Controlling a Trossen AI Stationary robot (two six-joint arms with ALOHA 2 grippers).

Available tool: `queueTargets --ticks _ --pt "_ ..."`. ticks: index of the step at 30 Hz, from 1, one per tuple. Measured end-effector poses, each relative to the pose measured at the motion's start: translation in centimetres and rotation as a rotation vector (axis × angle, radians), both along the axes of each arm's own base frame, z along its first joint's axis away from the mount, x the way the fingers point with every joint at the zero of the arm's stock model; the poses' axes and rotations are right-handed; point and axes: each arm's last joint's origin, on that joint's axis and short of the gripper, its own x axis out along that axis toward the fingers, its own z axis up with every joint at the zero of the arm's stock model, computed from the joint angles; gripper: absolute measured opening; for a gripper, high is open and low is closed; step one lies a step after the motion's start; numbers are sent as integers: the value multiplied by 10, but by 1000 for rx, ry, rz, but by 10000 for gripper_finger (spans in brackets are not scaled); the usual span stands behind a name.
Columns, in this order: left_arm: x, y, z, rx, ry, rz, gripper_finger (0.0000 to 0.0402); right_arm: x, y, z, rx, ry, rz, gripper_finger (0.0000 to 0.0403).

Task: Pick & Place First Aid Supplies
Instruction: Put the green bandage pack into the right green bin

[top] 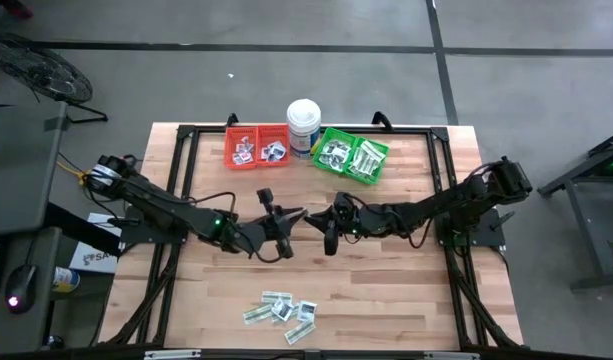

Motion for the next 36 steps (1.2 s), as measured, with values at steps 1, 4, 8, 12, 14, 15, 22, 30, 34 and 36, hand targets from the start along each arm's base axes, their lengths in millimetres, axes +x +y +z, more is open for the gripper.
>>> queueTargets --ticks 1,4,8,12,14,15,22,30,34,36 --pt "-1 1 2 2 -3 4 76 0 0 -1 6 7 -3 1" --pt "-7 3 10 9 -29 51 123 -1 -1 -4 21 35 -16 1" --pt "-21 10 24 19 -21 70 173 -1 -1 -7 46 67 -23 0" --pt "-42 18 36 -20 -5 78 197 -11 -5 -5 45 155 -60 0" --pt "-53 22 41 -70 -7 78 199 -20 -11 1 32 207 -97 0" --pt "-58 24 44 -96 -10 72 199 -26 -15 5 24 231 -115 0" --pt "-79 29 45 -167 57 32 193 -78 -55 32 -20 420 -264 0" --pt "-79 20 40 -190 69 25 192 -127 -96 47 -17 570 -311 0" --pt "-77 18 37 -203 70 29 192 -137 -116 41 48 647 -300 0" --pt "-74 17 36 -207 65 29 192 -137 -127 37 99 676 -317 0"
